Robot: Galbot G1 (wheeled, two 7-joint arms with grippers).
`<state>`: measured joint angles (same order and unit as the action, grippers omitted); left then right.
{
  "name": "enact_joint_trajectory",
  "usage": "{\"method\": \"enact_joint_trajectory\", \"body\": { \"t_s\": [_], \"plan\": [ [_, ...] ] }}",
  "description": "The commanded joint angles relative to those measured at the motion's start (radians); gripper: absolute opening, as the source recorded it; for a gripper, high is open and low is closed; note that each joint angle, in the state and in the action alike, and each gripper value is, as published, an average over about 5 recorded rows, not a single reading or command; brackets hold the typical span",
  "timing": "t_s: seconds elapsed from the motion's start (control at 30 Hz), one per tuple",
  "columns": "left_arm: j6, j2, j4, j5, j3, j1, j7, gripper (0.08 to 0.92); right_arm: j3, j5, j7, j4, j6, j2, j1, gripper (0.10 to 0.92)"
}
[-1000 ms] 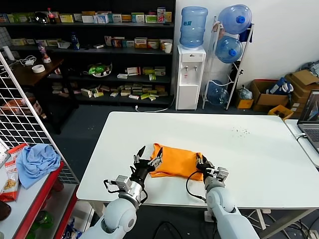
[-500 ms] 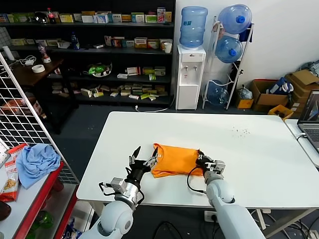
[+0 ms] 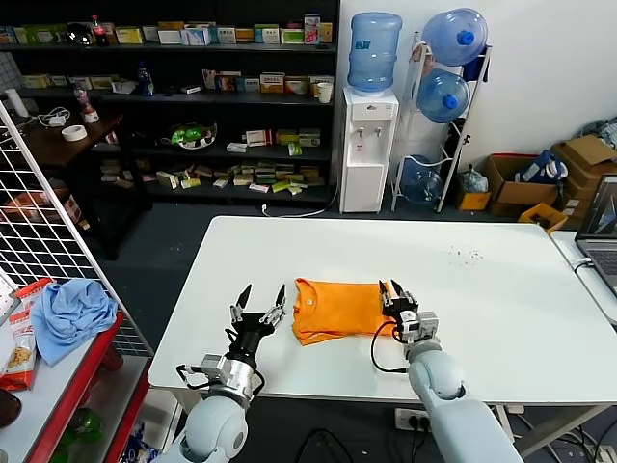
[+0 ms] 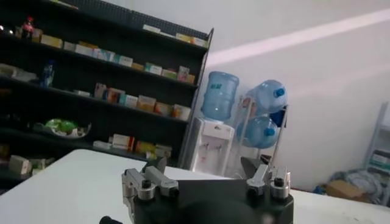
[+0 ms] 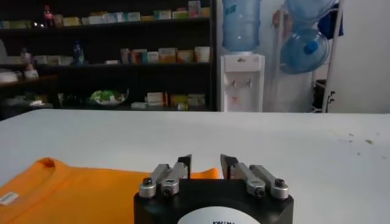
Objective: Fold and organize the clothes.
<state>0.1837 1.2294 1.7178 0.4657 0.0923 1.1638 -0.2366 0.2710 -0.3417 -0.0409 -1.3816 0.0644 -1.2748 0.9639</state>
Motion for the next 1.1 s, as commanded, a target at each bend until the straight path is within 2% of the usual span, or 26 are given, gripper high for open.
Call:
{"method": "enact_joint_trajectory", "body": {
  "t_s": [0.03, 0.33, 0.47, 0.77, 1.1],
  "plan": [
    [0.163, 0.027, -0.058, -0.208, 0.091, 0.056, 0.019, 0.823, 0.130, 0.201, 0.062, -0.347, -0.109, 0.038, 0.312, 0.460],
    [0.180, 0.025, -0.080, -0.336, 0.182, 0.122, 0.063, 0.823, 0.303, 0.173, 0.152, -0.454, -0.060, -0.024, 0.441, 0.719],
    [0.170, 0.026, -0.049, -0.360, 0.212, 0.164, 0.098, 0.823, 0.339, 0.189, 0.156, -0.492, -0.045, -0.040, 0.477, 0.804],
    [0.128, 0.054, 0.026, -0.421, 0.244, 0.238, 0.135, 0.823, 0.398, 0.219, 0.183, -0.553, -0.023, -0.076, 0.519, 0.823],
    [0.106, 0.066, 0.050, -0.437, 0.248, 0.263, 0.149, 0.823, 0.420, 0.223, 0.181, -0.569, -0.020, -0.094, 0.530, 0.823]
  ]
}}
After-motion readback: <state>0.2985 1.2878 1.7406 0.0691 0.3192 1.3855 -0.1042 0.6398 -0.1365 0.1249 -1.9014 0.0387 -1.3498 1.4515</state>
